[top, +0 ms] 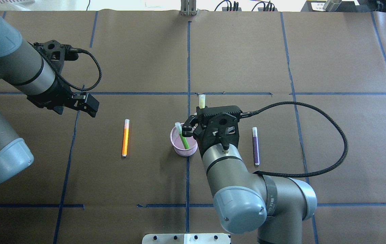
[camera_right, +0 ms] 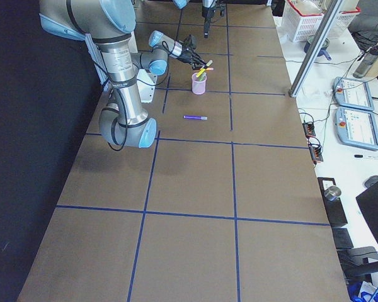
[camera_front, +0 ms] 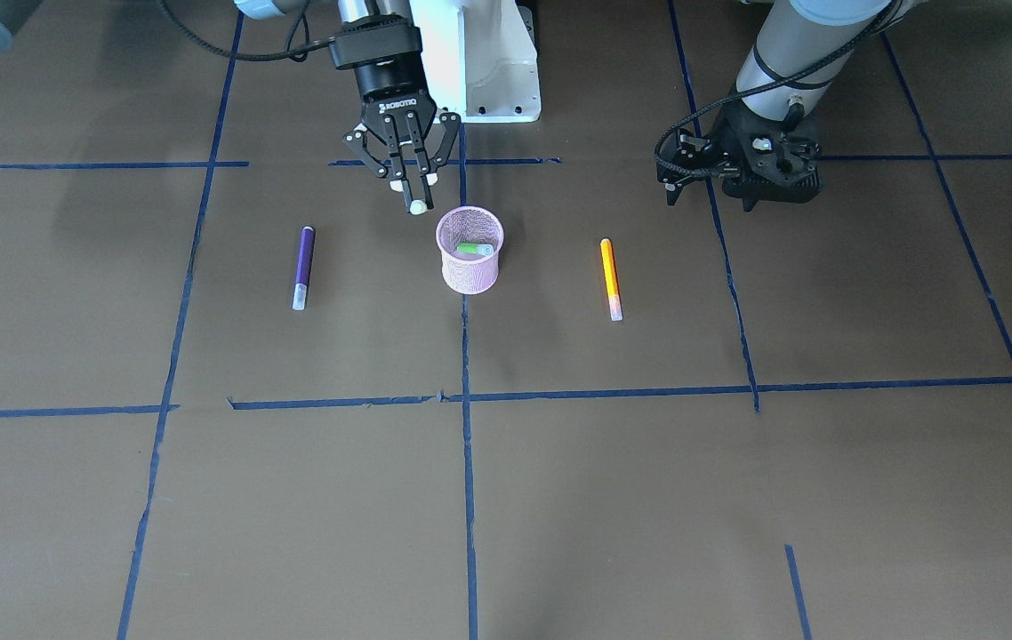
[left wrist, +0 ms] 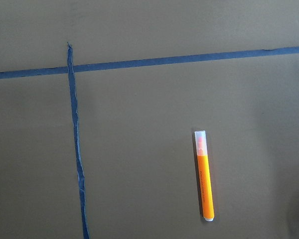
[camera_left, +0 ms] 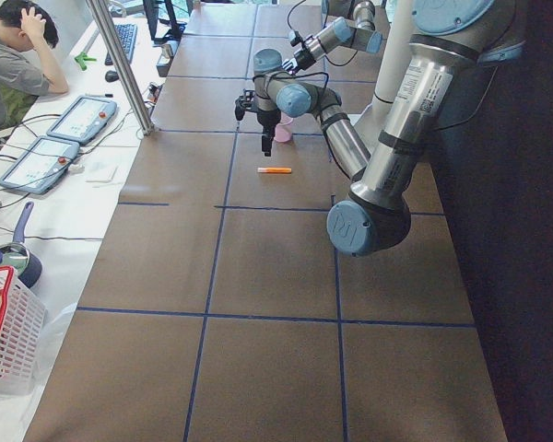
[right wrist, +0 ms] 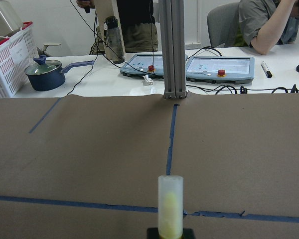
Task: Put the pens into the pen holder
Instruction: 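Drop the yellow highlighter into the cup and raise the right gripper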
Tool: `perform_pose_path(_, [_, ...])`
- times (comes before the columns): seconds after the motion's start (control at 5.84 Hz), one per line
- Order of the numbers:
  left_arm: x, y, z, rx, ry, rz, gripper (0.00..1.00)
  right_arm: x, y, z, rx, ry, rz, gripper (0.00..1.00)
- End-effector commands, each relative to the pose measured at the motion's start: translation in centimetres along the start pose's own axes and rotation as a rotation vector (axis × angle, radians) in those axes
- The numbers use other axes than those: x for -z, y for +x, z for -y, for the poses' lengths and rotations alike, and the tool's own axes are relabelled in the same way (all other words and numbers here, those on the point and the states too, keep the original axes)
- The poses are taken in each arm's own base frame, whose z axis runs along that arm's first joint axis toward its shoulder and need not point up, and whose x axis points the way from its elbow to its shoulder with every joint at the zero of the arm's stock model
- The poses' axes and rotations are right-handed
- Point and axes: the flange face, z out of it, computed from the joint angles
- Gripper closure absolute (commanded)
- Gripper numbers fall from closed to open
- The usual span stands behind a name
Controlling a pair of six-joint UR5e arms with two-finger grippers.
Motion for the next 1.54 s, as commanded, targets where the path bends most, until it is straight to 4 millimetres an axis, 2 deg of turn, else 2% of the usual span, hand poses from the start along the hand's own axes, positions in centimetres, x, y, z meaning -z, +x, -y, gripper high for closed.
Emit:
perform_pose_path(0.0, [0.1,0.1,0.0,0.001,-0.001,-0.003,0.00,-2.3,-3.4,-1.9,0.002,0.027,-0.036,1.00])
perform_pose_path(0.34, [0.1,0.1,0.0,0.001,-0.001,-0.003,0.00,-3.4,-4.2,-2.9,0.012,0.023,-0.052,0.99])
perform_pose_path(0.51, [0.2,0.1,-0.1,0.000,0.000,-0.005,0.00,-3.9,-4.6,-3.8,0.026,0.015,-0.059,0.92])
perform_pose_path(0.68, [0.2,0.0,-0.1,0.002,0.000,-0.004,0.00,-3.8,-4.7,-4.0,0.029,0.011,-0.058,0.64])
perform_pose_path(0.86, [0.3,0.1,-0.2,0.001,0.000,-0.005,0.00,-3.8,-4.6,-4.0,0.029,0.011,-0.058,0.01])
perform_pose_path(1.2, [0.3,0.2,-0.3,0.000,0.001,-0.007,0.00,-3.6,-4.8,-3.4,0.023,0.006,-0.052,0.00])
perform_pose_path(1.37, [0.3,0.2,-0.2,-0.001,0.002,-0.008,0.00,-3.4,-4.6,-1.8,-0.003,-0.026,-0.030,0.00])
